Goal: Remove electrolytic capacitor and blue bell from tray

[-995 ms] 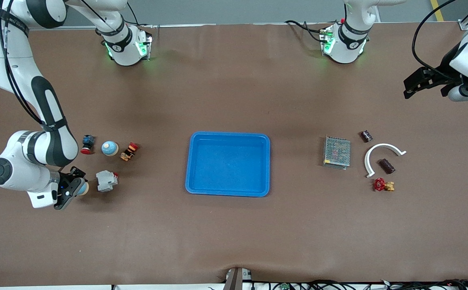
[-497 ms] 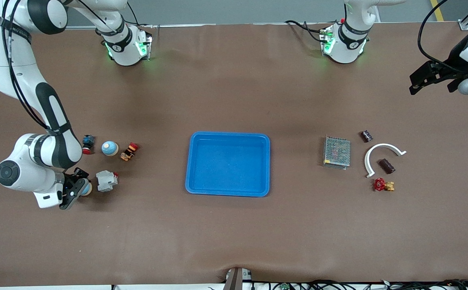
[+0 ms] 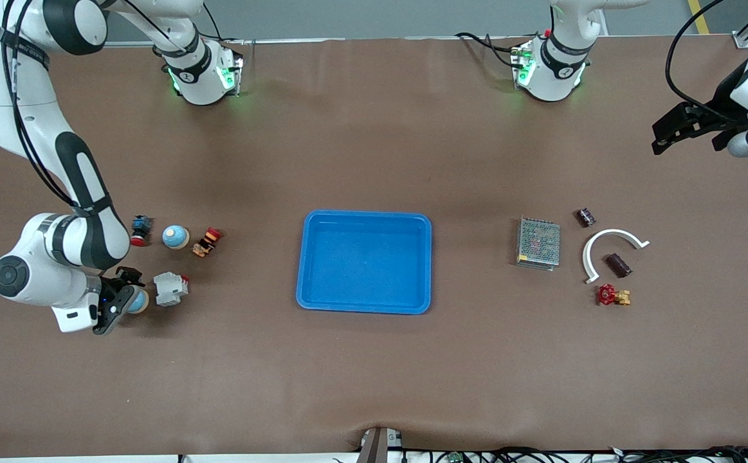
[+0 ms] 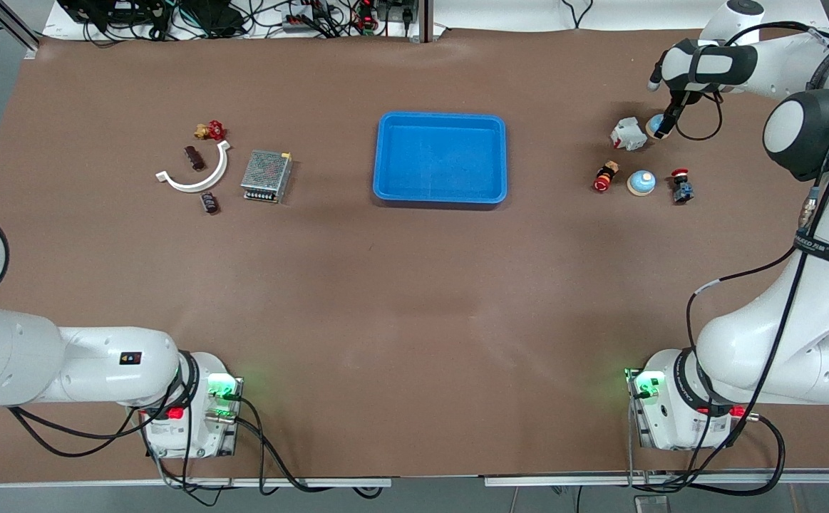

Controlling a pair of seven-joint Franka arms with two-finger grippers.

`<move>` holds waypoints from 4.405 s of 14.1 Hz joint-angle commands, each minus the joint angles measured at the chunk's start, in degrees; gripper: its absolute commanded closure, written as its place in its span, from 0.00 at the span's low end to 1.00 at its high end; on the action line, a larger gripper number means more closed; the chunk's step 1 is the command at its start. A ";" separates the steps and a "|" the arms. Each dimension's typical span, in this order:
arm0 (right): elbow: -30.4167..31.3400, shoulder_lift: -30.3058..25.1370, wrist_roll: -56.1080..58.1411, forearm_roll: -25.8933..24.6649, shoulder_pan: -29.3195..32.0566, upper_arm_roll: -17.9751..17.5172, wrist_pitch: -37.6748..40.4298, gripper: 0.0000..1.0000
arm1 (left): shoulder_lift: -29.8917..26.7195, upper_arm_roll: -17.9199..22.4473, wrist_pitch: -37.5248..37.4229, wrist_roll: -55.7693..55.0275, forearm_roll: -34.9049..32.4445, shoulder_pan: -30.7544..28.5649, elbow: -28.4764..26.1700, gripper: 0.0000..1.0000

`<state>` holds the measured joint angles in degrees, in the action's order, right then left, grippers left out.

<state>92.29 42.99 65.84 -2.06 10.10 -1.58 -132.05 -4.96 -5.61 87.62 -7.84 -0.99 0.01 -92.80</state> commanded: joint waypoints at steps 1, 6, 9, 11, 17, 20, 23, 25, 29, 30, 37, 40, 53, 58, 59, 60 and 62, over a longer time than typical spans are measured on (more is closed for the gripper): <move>-0.53 -0.80 -0.09 0.74 1.15 -1.40 0.65 0.00 | 1.00 -0.10 -1.22 0.89 -0.50 -0.09 1.48 0.00; -4.83 -4.40 -8.68 0.74 -0.07 -1.76 13.63 0.00 | 0.82 -0.10 -2.01 1.68 -0.41 -0.09 1.48 0.00; -5.89 -9.66 -18.15 0.65 -1.39 -1.76 20.75 0.00 | 1.61 -0.10 -2.01 1.51 -0.41 -0.01 1.57 0.00; -7.99 -13.71 -27.21 -0.49 -4.28 -1.32 29.35 0.00 | 1.62 -0.10 -2.01 1.59 -0.41 -0.18 1.74 0.00; -14.24 -21.79 -52.51 -1.28 -6.31 -1.76 42.31 0.00 | 1.35 0.07 -2.10 0.72 -0.41 -0.09 2.45 0.00; -13.98 -26.98 -57.57 -1.02 -6.93 -1.67 42.58 0.00 | 1.26 -0.10 -2.45 0.72 -0.50 -0.01 2.45 0.00; -10.66 -31.90 -58.97 -0.84 -6.93 -1.67 41.88 0.00 | 1.18 -0.10 -2.54 0.80 -0.50 -0.09 2.53 0.00; -3.12 -37.86 -61.43 -0.84 -6.76 -1.58 37.77 0.00 | 1.26 -0.10 -2.54 0.72 -0.50 -0.09 2.45 0.00; 2.55 -42.46 -61.53 1.52 -5.09 -1.23 34.32 0.00 | 1.26 0.25 -2.54 0.89 -0.50 -0.36 2.45 0.00; 2.55 -43.16 -61.88 1.62 -4.91 -1.14 34.32 0.00 | 1.26 0.16 -2.54 0.81 -0.50 -0.36 2.45 0.00; -2.28 -42.82 -64.69 1.70 -4.39 -1.23 36.16 0.00 | 2.23 0.07 -1.31 0.63 -0.50 -0.18 2.45 0.00; -3.34 -42.90 -65.05 1.62 -4.47 -1.23 36.69 0.00 | 2.58 -0.10 -1.13 0.54 -0.41 -0.01 2.45 0.00; -3.34 -44.31 -65.22 1.62 -5.00 -1.76 42.31 0.00 | 1.71 0.07 -1.66 0.80 0.29 -0.36 2.71 0.00; -3.34 -44.22 -65.22 1.62 -5.17 -1.84 42.75 0.00 | 1.79 0.42 -2.10 1.42 -0.85 -0.36 3.85 0.00; -3.43 -44.22 -65.22 1.62 -5.18 -1.84 43.19 0.00 | 1.79 0.25 -2.10 1.42 -1.20 -0.36 3.94 0.00; -3.34 -44.22 -65.31 1.71 -5.18 -1.84 43.45 0.00 | 1.79 0.16 -2.10 1.42 -1.29 -0.36 4.03 0.00; -3.43 -44.22 -66.27 1.88 -5.18 -1.84 44.16 0.00 | 1.79 -0.10 -2.19 1.42 -1.29 -0.10 3.94 0.00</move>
<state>88.98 -0.56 1.27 -1.10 4.80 -3.17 -89.05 -2.87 -5.27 86.42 -7.77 -1.16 -0.14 -89.55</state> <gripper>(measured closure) 0.000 0.000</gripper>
